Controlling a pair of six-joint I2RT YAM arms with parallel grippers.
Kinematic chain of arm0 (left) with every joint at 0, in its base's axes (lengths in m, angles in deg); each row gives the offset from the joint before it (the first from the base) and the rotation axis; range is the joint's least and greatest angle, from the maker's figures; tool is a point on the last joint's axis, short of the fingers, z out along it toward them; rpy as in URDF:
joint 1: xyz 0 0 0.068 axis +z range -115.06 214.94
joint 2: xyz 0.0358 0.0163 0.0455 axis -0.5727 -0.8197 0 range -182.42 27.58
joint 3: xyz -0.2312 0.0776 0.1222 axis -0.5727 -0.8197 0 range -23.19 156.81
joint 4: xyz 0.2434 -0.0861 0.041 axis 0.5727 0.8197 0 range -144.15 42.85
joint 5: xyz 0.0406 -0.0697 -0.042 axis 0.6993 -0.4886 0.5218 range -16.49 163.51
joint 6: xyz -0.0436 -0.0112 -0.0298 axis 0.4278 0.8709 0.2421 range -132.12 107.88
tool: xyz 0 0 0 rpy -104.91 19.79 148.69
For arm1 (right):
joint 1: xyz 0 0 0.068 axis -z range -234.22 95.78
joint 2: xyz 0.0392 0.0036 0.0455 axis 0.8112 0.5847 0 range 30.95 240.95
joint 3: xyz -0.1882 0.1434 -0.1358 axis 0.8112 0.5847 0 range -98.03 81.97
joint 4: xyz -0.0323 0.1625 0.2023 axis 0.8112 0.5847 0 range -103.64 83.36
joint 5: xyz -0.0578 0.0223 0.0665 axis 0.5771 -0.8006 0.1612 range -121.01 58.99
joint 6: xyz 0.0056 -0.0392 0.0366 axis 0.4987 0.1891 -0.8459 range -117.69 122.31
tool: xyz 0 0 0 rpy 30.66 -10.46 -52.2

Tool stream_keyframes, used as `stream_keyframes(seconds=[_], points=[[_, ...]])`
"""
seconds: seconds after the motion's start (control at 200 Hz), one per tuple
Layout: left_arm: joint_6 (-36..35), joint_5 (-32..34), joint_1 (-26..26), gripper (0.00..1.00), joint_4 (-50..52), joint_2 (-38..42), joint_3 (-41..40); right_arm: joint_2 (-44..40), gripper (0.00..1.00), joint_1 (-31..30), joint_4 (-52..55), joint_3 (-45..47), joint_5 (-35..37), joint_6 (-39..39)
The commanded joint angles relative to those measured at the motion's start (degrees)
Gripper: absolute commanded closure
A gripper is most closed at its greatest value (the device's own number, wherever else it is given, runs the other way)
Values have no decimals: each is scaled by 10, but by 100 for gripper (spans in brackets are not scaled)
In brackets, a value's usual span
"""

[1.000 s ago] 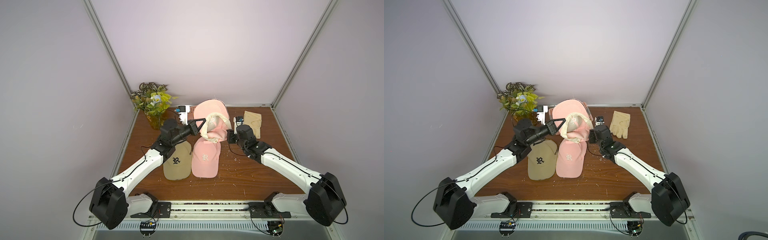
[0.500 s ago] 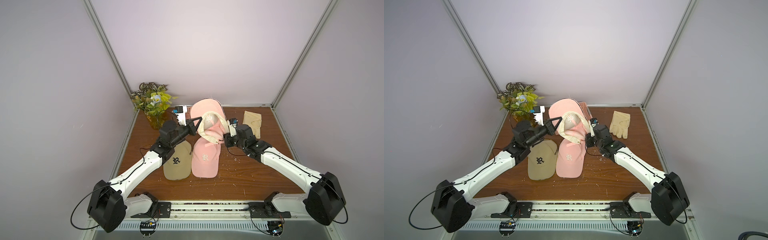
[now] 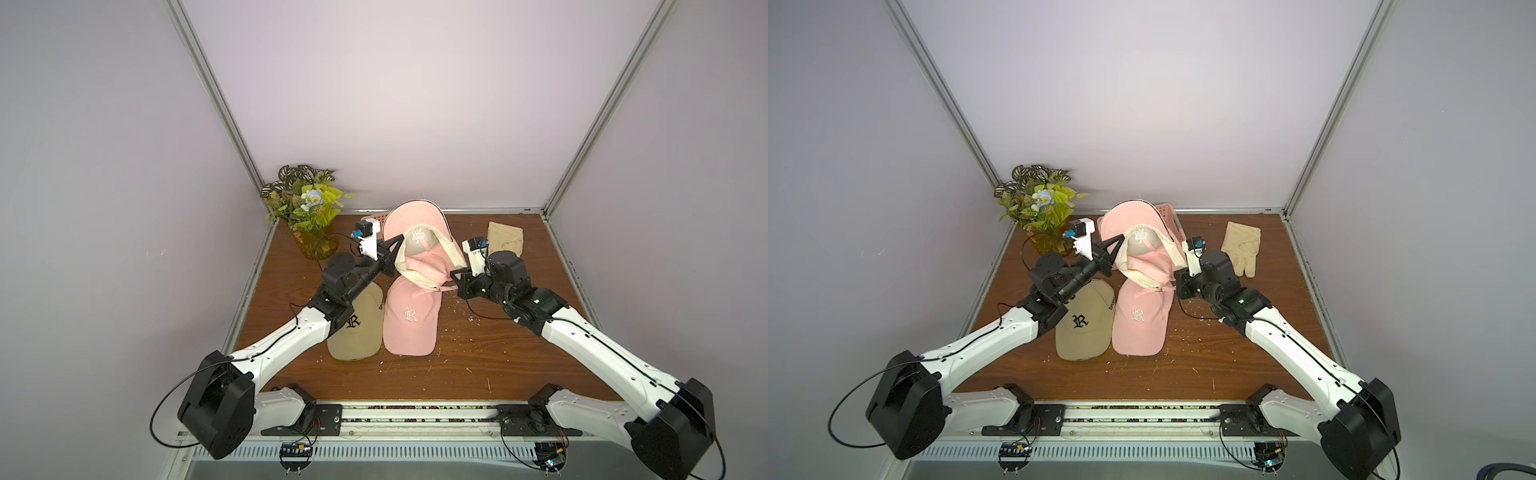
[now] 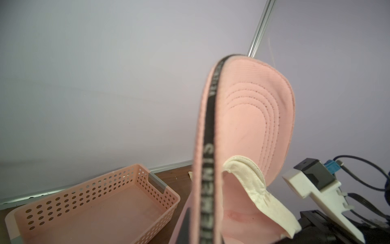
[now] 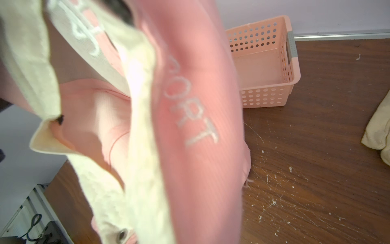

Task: Turn the baseball cap inside out
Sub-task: Turn over the baseball cap.

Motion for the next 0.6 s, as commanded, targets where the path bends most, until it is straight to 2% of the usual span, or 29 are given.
stream_keyframes(seconds=[0.0,0.05,0.12,0.265,0.41,0.595], points=[[-65,23,-12,100,-36,0,0,-24,93,10,-36,14,-59,-28],[-69,18,-13,100,-29,0,1,-32,87,11,-52,21,-69,-33],[-57,-5,-13,100,-18,3,4,-40,75,11,-51,24,-33,-31],[11,-43,-13,100,19,9,23,-58,60,12,-51,36,28,4],[85,-48,-14,100,48,11,37,-104,55,9,-96,66,36,60],[123,-28,-14,100,98,1,68,-146,54,-5,-130,69,51,132]])
